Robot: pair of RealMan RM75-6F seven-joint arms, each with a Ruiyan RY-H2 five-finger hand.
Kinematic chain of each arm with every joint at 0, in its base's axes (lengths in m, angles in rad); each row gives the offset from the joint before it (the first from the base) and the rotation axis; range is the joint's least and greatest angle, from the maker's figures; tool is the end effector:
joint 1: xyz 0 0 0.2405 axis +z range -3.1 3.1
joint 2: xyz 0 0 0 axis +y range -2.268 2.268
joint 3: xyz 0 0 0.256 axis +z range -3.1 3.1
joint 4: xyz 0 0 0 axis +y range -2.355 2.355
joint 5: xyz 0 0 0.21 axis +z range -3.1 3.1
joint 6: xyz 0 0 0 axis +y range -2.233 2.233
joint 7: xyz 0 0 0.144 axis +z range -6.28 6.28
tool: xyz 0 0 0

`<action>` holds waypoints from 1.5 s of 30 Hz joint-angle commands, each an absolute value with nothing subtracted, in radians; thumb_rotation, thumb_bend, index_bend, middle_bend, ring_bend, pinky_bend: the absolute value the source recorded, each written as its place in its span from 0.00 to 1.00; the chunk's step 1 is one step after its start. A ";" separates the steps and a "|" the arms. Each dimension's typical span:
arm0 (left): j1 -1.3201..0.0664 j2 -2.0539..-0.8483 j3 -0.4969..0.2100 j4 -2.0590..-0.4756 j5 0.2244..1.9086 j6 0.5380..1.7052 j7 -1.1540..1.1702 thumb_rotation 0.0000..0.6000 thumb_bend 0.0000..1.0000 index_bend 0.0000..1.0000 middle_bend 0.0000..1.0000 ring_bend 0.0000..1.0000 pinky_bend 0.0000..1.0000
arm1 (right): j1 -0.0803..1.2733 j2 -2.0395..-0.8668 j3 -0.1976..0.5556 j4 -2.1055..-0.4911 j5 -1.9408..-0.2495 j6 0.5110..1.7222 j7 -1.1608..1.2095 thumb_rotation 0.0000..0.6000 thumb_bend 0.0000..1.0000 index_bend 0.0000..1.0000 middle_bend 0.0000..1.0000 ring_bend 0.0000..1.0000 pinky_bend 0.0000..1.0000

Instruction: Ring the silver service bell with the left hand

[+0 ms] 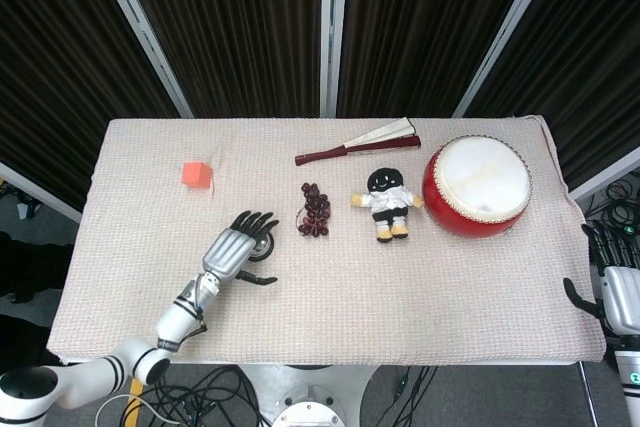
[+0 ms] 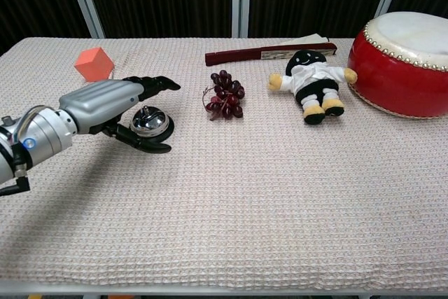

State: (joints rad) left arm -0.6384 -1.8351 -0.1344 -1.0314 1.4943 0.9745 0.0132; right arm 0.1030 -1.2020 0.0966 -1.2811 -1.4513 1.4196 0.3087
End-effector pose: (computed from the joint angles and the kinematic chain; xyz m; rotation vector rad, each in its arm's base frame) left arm -0.1830 0.3233 -0.0863 -1.9399 -0.9421 -1.0168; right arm -0.3700 -0.2007 0.1736 1.2839 -0.9655 0.9403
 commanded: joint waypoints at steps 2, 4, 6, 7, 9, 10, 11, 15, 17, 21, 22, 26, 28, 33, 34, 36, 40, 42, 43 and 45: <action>-0.653 -1.860 -0.142 -0.995 1.476 0.969 -0.018 0.42 0.00 0.01 0.00 0.00 0.00 | 0.103 -1.202 0.097 -1.279 -1.449 1.418 0.309 1.00 0.27 0.00 0.00 0.00 0.00; -0.655 -1.873 -0.136 -0.979 1.475 0.972 -0.032 0.43 0.00 0.01 0.00 0.00 0.00 | 0.103 -1.202 0.098 -1.279 -1.447 1.417 0.308 1.00 0.27 0.00 0.00 0.00 0.00; -0.654 -1.883 -0.126 -0.966 1.473 0.968 -0.038 0.43 0.00 0.01 0.00 0.00 0.00 | 0.104 -1.203 0.098 -1.279 -1.447 1.416 0.307 1.00 0.27 0.00 0.00 0.00 0.00; -0.652 -1.890 -0.119 -0.956 1.470 0.964 -0.042 0.43 0.00 0.01 0.00 0.00 0.00 | 0.104 -1.203 0.098 -1.279 -1.448 1.415 0.307 1.00 0.27 0.00 0.00 0.00 0.00; -0.649 -1.902 -0.108 -0.943 1.462 0.952 -0.047 0.42 0.00 0.01 0.00 0.00 0.00 | 0.105 -1.204 0.097 -1.278 -1.448 1.413 0.305 1.00 0.27 0.00 0.00 0.00 0.00; -0.647 -1.906 -0.101 -0.935 1.460 0.945 -0.048 0.42 0.00 0.01 0.00 0.00 0.00 | 0.105 -1.204 0.096 -1.278 -1.449 1.411 0.305 1.00 0.27 0.00 0.00 0.00 0.00; -0.648 -1.911 -0.093 -0.925 1.458 0.934 -0.047 0.42 0.00 0.01 0.00 0.00 0.00 | 0.106 -1.205 0.095 -1.278 -1.449 1.411 0.304 1.00 0.27 0.00 0.00 0.00 0.00; -0.655 -1.914 -0.092 -0.911 1.453 0.928 -0.049 0.43 0.00 0.01 0.00 0.00 0.00 | 0.104 -1.204 0.097 -1.279 -1.449 1.415 0.305 1.00 0.27 0.00 0.00 0.00 0.00; -0.659 -1.908 -0.103 -0.920 1.460 0.956 -0.054 0.42 0.00 0.01 0.00 0.00 0.00 | 0.104 -1.204 0.098 -1.279 -1.448 1.416 0.305 1.00 0.27 0.00 0.00 0.00 0.00; -0.666 -1.889 -0.120 -0.956 1.469 1.001 -0.055 0.42 0.00 0.01 0.00 0.00 0.00 | 0.104 -1.205 0.097 -1.279 -1.449 1.415 0.304 1.00 0.27 0.00 0.00 0.00 0.00; -0.666 -1.886 -0.119 -0.963 1.469 1.003 -0.053 0.42 0.00 0.01 0.00 0.00 0.00 | 0.105 -1.206 0.096 -1.279 -1.450 1.414 0.303 1.00 0.27 0.00 0.00 0.00 0.00; -0.656 -1.882 -0.095 -0.971 1.455 0.977 -0.038 0.42 0.00 0.01 0.00 0.00 0.00 | 0.106 -1.209 0.095 -1.279 -1.451 1.411 0.300 1.00 0.27 0.00 0.00 0.00 0.00; -0.649 -1.886 -0.082 -0.965 1.443 0.956 -0.035 0.42 0.00 0.01 0.00 0.00 0.00 | 0.106 -1.209 0.094 -1.279 -1.451 1.411 0.298 1.00 0.27 0.00 0.00 0.00 0.00; -0.654 -1.889 -0.083 -0.961 1.444 0.962 -0.025 0.42 0.00 0.01 0.00 0.00 0.00 | 0.104 -1.207 0.096 -1.279 -1.449 1.413 0.300 1.00 0.26 0.00 0.00 0.00 0.00; -0.657 -1.886 -0.089 -0.966 1.446 0.970 -0.025 0.42 0.00 0.01 0.00 0.00 0.00 | 0.103 -1.206 0.095 -1.280 -1.450 1.416 0.301 1.00 0.26 0.00 0.00 0.00 0.00; -0.665 -1.877 -0.104 -0.985 1.449 0.989 -0.022 0.42 0.00 0.01 0.00 0.00 0.00 | 0.102 -1.205 0.095 -1.282 -1.453 1.420 0.303 1.00 0.27 0.00 0.00 0.00 0.00; -0.665 -1.859 -0.114 -1.025 1.442 1.003 -0.006 0.42 0.00 0.01 0.00 0.00 0.00 | 0.101 -1.204 0.094 -1.286 -1.458 1.425 0.300 1.00 0.27 0.00 0.00 0.00 0.00; -0.658 -1.854 -0.100 -1.032 1.430 0.984 0.009 0.42 0.00 0.01 0.00 0.00 0.00 | 0.103 -1.204 0.093 -1.287 -1.458 1.421 0.298 1.00 0.27 0.00 0.00 0.00 0.00; -0.655 -1.854 -0.092 -1.033 1.423 0.970 0.012 0.42 0.00 0.01 0.00 0.00 0.00 | 0.103 -1.204 0.092 -1.288 -1.457 1.419 0.297 1.00 0.27 0.00 0.00 0.00 0.00; -0.648 -1.856 -0.079 -1.032 1.408 0.944 0.011 0.42 0.00 0.01 0.00 0.00 0.00 | 0.103 -1.202 0.093 -1.289 -1.455 1.417 0.293 1.00 0.27 0.00 0.00 0.00 0.00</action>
State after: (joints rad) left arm -0.6551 -1.8572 -0.0922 -1.0302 1.4221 0.9652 0.0075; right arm 0.1033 -1.2027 0.0928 -1.2892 -1.4554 1.4177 0.2935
